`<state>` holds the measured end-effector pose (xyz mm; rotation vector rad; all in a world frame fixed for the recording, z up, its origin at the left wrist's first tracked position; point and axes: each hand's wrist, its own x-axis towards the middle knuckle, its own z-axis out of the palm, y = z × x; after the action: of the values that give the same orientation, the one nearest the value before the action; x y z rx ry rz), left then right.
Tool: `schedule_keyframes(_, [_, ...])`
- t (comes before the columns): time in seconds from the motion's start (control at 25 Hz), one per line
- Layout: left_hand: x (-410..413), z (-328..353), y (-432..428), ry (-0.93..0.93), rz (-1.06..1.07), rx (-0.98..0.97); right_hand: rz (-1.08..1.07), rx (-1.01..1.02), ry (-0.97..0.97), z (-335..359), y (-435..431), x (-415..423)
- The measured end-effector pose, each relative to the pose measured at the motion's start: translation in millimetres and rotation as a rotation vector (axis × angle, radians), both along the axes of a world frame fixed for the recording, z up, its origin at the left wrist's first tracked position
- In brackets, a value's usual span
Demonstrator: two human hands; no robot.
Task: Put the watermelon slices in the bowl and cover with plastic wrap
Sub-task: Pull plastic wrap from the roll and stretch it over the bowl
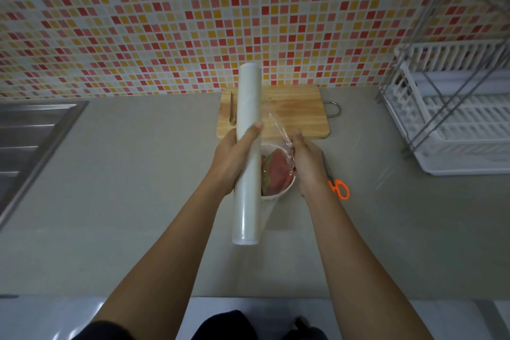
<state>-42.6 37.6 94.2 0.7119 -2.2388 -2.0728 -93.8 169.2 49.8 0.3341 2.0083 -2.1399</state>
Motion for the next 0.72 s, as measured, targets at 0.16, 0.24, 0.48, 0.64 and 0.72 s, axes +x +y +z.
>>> schedule_keyframes(0.16, [-1,-16,0,0.014,0.077,-0.042,-0.181,0.090,0.024,-7,0,-3])
schedule_keyframes(0.24, [-3,-20,2,0.041,0.077,-0.042,-0.121,-0.085,-0.122,-4,-5,0])
schedule_keyframes(0.48, [-4,-21,0,0.062,0.031,-0.086,0.132,-0.116,-0.317,0,-1,-3])
schedule_keyframes(0.64, [-4,-22,-1,0.072,0.041,-0.105,-0.010,-0.106,-0.204,0,-1,-3])
schedule_keyframes(0.72, [-5,-23,1,0.052,0.065,-0.108,-0.092,-0.074,-0.117,-4,-4,0])
